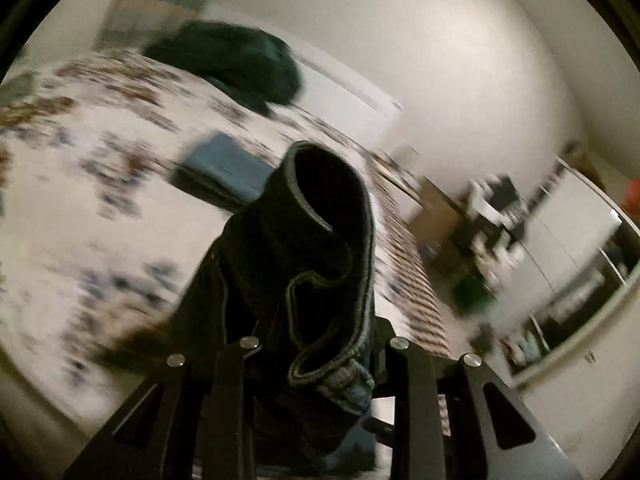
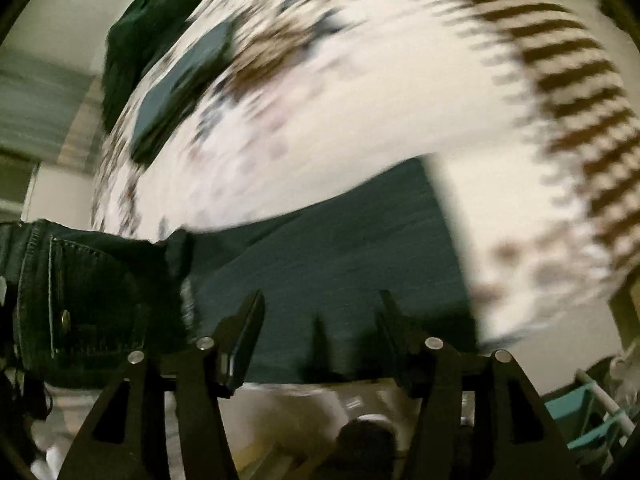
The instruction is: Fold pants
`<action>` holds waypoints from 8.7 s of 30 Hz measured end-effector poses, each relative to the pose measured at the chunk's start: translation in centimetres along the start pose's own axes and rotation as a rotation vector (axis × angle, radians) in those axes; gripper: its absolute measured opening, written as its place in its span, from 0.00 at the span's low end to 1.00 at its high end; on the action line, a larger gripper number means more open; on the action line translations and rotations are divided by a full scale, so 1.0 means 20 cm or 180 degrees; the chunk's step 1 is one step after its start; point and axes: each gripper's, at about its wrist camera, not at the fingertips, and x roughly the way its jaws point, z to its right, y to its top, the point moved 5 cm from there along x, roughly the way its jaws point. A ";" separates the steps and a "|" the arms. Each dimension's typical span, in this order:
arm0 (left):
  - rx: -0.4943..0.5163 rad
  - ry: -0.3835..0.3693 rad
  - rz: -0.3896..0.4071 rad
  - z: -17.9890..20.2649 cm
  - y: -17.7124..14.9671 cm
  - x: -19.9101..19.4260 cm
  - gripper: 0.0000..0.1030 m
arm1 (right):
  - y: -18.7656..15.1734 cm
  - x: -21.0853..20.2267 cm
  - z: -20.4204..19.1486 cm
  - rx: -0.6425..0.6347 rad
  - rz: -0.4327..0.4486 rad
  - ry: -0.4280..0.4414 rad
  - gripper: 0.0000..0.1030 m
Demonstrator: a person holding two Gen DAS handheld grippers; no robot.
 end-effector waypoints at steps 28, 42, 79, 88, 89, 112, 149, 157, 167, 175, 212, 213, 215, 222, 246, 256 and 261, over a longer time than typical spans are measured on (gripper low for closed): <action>0.0013 0.0845 -0.1490 -0.24 -0.41 0.55 0.93 | 0.30 0.01 0.60 0.0483 -0.0319 0.0547 0.95; -0.0596 0.0750 -0.2036 -0.56 -0.62 0.63 0.93 | 0.32 0.14 0.64 0.0565 -0.0740 0.0413 0.33; -0.0537 0.0339 -0.1820 -0.47 -0.68 0.62 0.71 | 0.04 0.34 0.47 0.1006 -0.0269 0.1296 0.53; -0.0524 0.0041 -0.1595 -0.41 -0.57 0.42 0.22 | 0.04 0.18 0.37 0.0809 -0.0172 0.1187 0.37; -0.0523 0.0036 -0.1594 -0.39 -0.55 0.40 0.22 | 0.04 0.16 0.36 0.0803 -0.0186 0.1198 0.37; -0.0450 -0.0218 -0.0874 -0.51 1.21 0.73 0.21 | 1.32 -0.07 -1.00 0.0313 0.0263 0.1600 0.36; 0.0717 0.1347 -0.1307 -0.84 1.39 1.09 0.92 | 1.75 0.42 -1.67 -0.0945 0.0552 -0.1066 1.00; 0.0862 0.1500 -0.0979 -0.46 1.46 0.66 0.92 | 1.44 -0.23 -1.87 -0.1260 0.0886 -0.1046 1.00; 0.0966 0.1563 -0.0535 0.01 1.51 -0.02 0.92 | 1.01 -1.15 -2.03 -0.1507 0.1336 -0.0886 1.00; 0.0997 0.1618 -0.0208 0.35 1.49 -0.59 0.92 | 0.59 -1.87 -2.13 -0.1748 0.1661 -0.0679 1.00; 0.1169 0.1663 0.0177 0.55 1.42 -1.32 0.98 | -0.09 -2.70 -2.33 -0.1869 0.1918 -0.0633 1.00; 0.1165 0.1660 0.0177 0.55 1.42 -1.32 0.98 | -0.09 -2.69 -2.33 -0.1874 0.1912 -0.0629 1.00; 0.1175 0.1668 0.0189 0.55 1.42 -1.32 0.98 | -0.08 -2.70 -2.33 -0.1874 0.1921 -0.0625 1.00; 0.1189 0.1664 0.0206 0.58 1.43 -1.34 0.98 | -0.08 -2.70 -2.35 -0.1884 0.1956 -0.0606 1.00; 0.1195 0.1653 0.0225 0.62 1.43 -1.39 0.98 | -0.08 -2.74 -2.32 -0.1901 0.1948 -0.0601 1.00; 0.1194 0.1672 0.0241 0.62 1.42 -1.40 0.98 | -0.07 -2.75 -2.31 -0.1895 0.1961 -0.0598 1.00; 0.1190 0.1677 0.0243 0.62 1.41 -1.41 0.98 | -0.07 -2.74 -2.31 -0.1901 0.1956 -0.0598 1.00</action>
